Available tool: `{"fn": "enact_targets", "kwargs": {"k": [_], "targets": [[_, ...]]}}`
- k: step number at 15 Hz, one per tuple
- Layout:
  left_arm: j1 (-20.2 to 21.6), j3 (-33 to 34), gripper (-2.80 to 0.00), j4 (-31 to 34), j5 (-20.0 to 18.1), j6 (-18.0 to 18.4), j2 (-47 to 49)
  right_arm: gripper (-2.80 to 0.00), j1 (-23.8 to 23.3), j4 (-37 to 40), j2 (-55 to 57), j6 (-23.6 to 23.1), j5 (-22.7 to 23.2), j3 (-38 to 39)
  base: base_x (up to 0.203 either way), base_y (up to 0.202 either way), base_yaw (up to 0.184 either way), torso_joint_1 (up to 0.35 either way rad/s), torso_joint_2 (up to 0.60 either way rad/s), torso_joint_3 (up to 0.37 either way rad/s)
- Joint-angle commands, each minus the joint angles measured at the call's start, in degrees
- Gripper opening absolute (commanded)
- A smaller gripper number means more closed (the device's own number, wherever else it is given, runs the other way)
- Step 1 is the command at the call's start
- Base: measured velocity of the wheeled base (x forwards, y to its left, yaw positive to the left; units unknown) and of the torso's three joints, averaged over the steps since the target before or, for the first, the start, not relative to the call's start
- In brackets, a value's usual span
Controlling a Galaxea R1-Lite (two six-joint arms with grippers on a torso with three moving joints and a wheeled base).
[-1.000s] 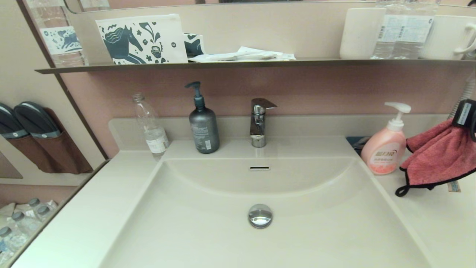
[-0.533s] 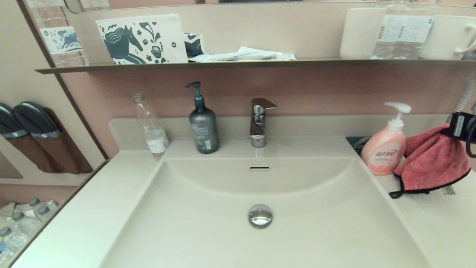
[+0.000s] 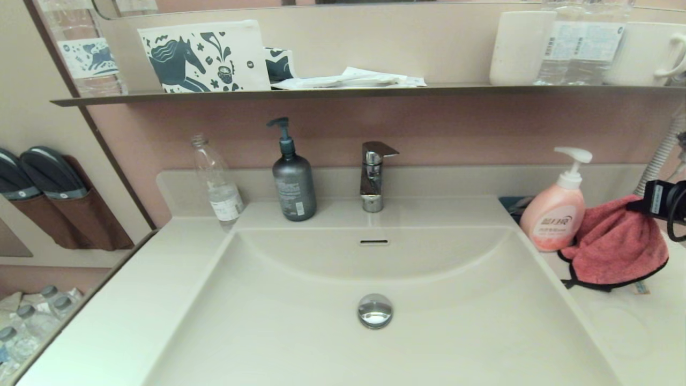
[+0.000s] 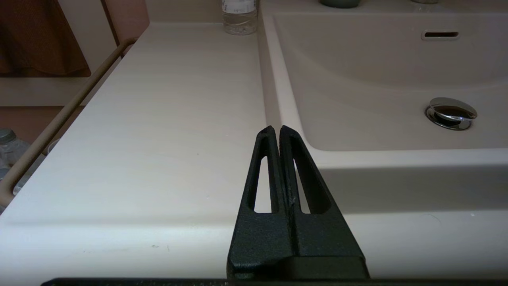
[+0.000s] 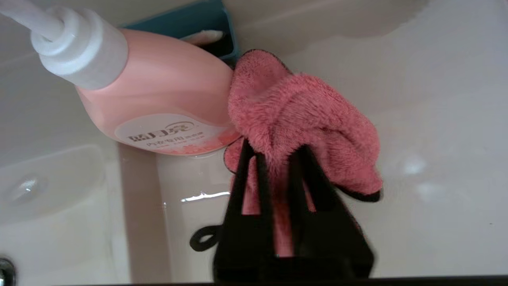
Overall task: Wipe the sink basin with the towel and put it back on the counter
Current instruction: Wipe the sink
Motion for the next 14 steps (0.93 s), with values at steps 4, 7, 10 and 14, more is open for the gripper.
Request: {"fn": "enact_targets", "kwargs": {"k": [4, 7, 10, 14], "targets": [[0.01, 0.00, -2.80, 0.01, 0.01, -0.01, 0.01, 0.00, 0.34, 4.93, -0.48, -3.70, -4.22, 0.13, 0.000, 0.000, 0.000, 0.000, 0.00, 0.000], [0.01, 0.00, -2.80, 0.01, 0.01, -0.01, 0.01, 0.00, 0.82, 9.53, -2.25, -6.79, -10.46, 0.10, 0.000, 0.000, 0.000, 0.000, 0.00, 0.000], [0.01, 0.00, -2.80, 0.01, 0.01, -0.01, 0.01, 0.00, 0.75, 17.04, -5.44, -8.77, -12.06, -0.45, 0.000, 0.000, 0.000, 0.000, 0.00, 0.000], [0.01, 0.00, -2.80, 0.01, 0.01, -0.01, 0.01, 0.00, 1.47, 21.89, -4.40, -9.58, -20.09, -1.99, 0.000, 0.000, 0.000, 0.000, 0.00, 0.000]]}}
